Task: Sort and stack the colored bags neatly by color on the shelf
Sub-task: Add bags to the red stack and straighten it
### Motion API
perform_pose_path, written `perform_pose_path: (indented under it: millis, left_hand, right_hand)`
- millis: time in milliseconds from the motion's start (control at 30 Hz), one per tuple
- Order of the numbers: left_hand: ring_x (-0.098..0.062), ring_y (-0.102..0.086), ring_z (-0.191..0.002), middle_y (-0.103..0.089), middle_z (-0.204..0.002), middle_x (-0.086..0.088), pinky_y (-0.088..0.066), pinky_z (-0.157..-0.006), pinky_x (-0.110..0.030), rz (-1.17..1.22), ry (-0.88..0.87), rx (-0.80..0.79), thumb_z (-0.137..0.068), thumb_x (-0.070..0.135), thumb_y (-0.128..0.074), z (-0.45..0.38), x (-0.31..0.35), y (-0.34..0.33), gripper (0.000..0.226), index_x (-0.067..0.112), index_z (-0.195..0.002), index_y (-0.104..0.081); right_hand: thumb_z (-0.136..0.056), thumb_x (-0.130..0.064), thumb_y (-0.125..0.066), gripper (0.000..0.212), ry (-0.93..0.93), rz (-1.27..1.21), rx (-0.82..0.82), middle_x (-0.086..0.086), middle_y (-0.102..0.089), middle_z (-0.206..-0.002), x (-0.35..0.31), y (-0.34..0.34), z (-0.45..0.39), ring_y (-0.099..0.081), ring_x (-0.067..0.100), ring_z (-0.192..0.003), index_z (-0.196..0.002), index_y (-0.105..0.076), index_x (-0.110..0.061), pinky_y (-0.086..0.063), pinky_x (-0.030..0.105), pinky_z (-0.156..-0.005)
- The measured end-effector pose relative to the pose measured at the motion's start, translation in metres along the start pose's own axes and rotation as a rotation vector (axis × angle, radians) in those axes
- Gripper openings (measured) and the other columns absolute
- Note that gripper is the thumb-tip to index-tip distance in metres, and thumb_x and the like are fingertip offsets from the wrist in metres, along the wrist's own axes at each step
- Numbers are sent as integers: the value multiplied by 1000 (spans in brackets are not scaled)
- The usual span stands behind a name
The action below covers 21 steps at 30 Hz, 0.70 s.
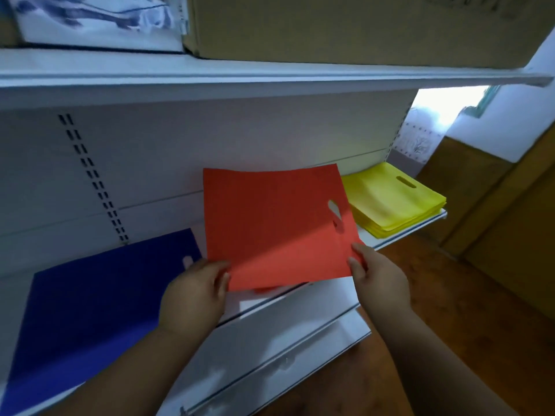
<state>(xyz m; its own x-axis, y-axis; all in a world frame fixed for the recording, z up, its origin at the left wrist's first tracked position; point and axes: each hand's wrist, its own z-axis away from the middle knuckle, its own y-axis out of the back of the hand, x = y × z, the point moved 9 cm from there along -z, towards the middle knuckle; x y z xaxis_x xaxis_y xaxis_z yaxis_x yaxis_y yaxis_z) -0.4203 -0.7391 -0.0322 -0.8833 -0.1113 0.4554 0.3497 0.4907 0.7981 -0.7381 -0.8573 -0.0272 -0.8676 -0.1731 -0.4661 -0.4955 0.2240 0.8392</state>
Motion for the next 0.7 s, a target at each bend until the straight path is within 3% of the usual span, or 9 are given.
perform_pose_path:
  millis: [133,233,300,500,700]
  left_hand:
    - [-31,-66,-63,-69,-81,-5,-59,-66,-42,-215,49,-95,-79,19,-63,-23,17,-47,16,21,-88,-76]
    - [-23,-55,-45,-59,-64,-1,-49,-44,-27,-288,89,-156,-67,6,-79,-30,37,-75,17,20,-66,-70]
    - [-20,-51,-41,-56,-59,1,-42,-39,-22,-321,115,-158,-58,2,-84,-37,47,-86,24,20,-59,-67]
    - [-26,-59,-47,-62,-63,-2,-51,-42,-32,-412,263,-206,-60,12,-86,-37,58,-116,17,19,-66,-72]
    - [-26,-51,-43,-55,-65,-8,-40,-47,-25,-507,317,-217,-54,20,-90,-38,55,-123,21,18,-59,-70]
  right_hand:
    - [-96,-34,-57,28,90,96,-158,5,-69,-112,19,-32,-65,-63,28,-103,-118,-68,-23,-46,35,-81]
    - [-93,-32,-61,23,187,125,-231,7,-70,-104,33,-47,-103,-64,30,-97,-110,-72,-21,-45,34,-77]
    - [-92,-32,-63,21,227,123,-276,6,-71,-101,41,-56,-125,-64,30,-95,-106,-73,-19,-45,34,-76]
    - [-93,-36,-61,23,281,116,-401,2,-68,-104,63,-80,-151,-63,25,-98,-107,-72,-22,-47,33,-81]
    - [-93,-45,-57,27,354,203,-486,1,-58,-105,61,-90,-158,-61,22,-95,-108,-70,-27,-45,29,-75]
